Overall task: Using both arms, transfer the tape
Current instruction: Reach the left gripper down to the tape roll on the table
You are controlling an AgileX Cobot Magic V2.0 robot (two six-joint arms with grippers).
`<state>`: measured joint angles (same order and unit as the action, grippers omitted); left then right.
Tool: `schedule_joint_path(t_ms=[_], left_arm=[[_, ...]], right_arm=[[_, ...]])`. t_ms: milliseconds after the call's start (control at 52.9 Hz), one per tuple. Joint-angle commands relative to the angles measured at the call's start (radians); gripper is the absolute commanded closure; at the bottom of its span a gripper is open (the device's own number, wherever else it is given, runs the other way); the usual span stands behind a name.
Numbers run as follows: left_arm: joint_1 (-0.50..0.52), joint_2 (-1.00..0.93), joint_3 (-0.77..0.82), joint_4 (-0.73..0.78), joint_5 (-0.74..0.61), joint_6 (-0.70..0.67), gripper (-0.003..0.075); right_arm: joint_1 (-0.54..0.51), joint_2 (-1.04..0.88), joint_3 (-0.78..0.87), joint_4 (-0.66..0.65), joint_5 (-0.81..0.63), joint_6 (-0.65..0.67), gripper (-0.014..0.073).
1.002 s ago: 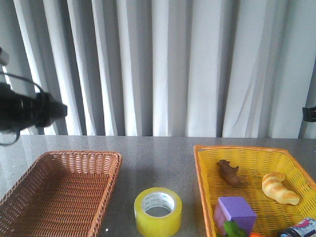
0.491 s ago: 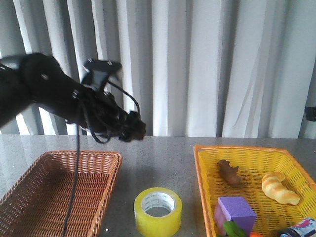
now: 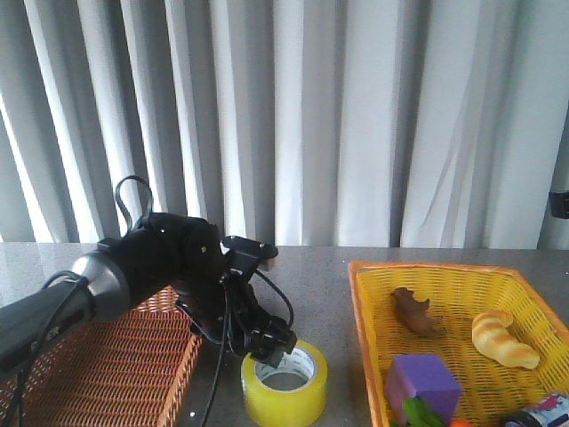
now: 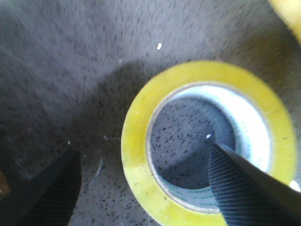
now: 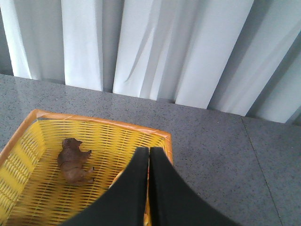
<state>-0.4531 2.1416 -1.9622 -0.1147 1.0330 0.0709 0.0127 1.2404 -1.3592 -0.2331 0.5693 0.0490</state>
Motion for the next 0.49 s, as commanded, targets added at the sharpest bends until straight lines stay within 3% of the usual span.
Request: schedule_joint_path(t_ms=[0, 284, 473], left_arm=[[-0.007, -0.045, -0.037, -0.01, -0.027, -0.037, 0.0187], [-0.007, -0.019, -0.037, -0.028, -0.027, -0.036, 0.0192], [-0.007, -0.001, -0.037, -0.029, -0.037, -0.114, 0.0307]], right_arm=[[-0.004, -0.023, -0.025, -0.019, -0.073, -0.001, 0.0599], [-0.004, -0.023, -0.025, -0.019, -0.073, -0.001, 0.0599], [-0.004, -0.023, -0.025, -0.019, -0.073, -0.001, 0.0599]])
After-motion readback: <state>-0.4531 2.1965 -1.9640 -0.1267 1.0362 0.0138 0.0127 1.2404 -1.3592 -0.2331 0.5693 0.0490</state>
